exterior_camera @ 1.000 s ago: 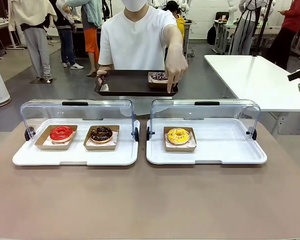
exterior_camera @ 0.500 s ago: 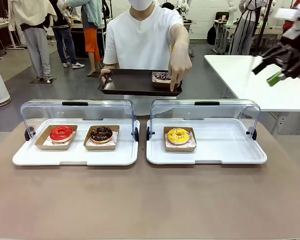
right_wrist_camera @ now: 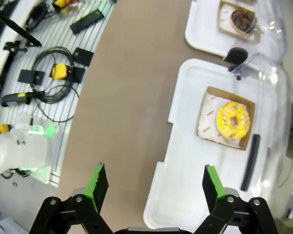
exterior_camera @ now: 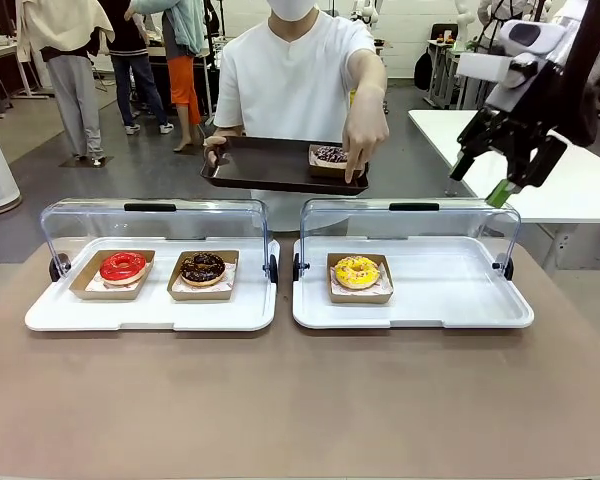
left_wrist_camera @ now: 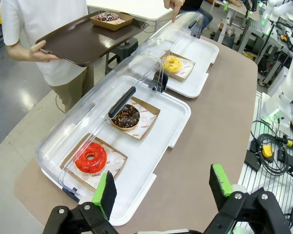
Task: Provide the desired donut to the person.
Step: Pick up and lift the Paper togo box containing the Donut pointed at by the person.
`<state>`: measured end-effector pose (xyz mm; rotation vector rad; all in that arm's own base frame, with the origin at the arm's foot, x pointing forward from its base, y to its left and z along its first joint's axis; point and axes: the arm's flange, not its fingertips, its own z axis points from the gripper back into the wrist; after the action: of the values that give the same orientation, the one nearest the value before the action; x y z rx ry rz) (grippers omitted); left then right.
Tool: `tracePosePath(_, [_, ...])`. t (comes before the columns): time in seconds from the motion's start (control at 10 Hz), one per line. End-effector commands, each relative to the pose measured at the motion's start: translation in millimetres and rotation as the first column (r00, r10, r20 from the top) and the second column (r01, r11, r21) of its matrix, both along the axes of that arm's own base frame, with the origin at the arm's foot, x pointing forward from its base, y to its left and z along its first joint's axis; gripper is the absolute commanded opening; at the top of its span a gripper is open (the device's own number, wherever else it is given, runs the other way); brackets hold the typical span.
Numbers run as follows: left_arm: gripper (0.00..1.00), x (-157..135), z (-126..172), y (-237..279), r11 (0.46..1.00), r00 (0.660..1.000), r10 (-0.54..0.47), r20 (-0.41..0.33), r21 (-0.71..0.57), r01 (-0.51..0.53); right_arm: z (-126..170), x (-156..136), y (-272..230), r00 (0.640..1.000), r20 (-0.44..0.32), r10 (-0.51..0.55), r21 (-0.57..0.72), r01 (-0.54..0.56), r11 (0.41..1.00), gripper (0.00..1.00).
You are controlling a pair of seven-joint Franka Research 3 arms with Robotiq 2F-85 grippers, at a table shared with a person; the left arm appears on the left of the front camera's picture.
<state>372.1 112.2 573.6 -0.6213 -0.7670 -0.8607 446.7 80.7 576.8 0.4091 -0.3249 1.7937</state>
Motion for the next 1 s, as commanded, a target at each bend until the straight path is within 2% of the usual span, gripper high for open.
tracePosePath(0.0, [1.00, 0.9, 0.7, -0.9, 1.000, 1.000, 0.001, 0.002, -0.001, -0.001, -10.8, -14.2, 1.7, 0.997, 0.058, -0.047, -0.016, 0.048, 0.999, 1.00])
tracePosePath(0.1, [1.00, 0.9, 0.7, -0.9, 1.000, 1.000, 0.001, 0.002, -0.001, -0.001, -12.8, -12.3, -3.5, 0.995, 0.080, -0.062, -0.006, 0.062, 0.998, 1.00])
tracePosePath(0.2, [1.00, 0.9, 0.7, -0.9, 1.000, 1.000, 0.001, 0.002, -0.001, -0.001, -3.9, -6.4, 5.4, 1.000, 0.023, -0.004, -0.003, 0.004, 1.000, 1.00])
tracePosePath(0.8, [1.00, 0.9, 0.7, -0.9, 1.000, 1.000, 0.001, 0.002, -0.001, -0.001, -6.9, -9.8, 5.8, 0.999, 0.037, -0.009, 0.001, 0.009, 1.000, 1.00])
tracePosePath(0.9, [1.00, 0.9, 0.7, -0.9, 1.000, 1.000, 0.001, 0.002, -0.001, -0.001, -5.8, -18.5, 13.9, 0.992, 0.057, -0.112, -0.101, 0.117, 0.988, 1.00])
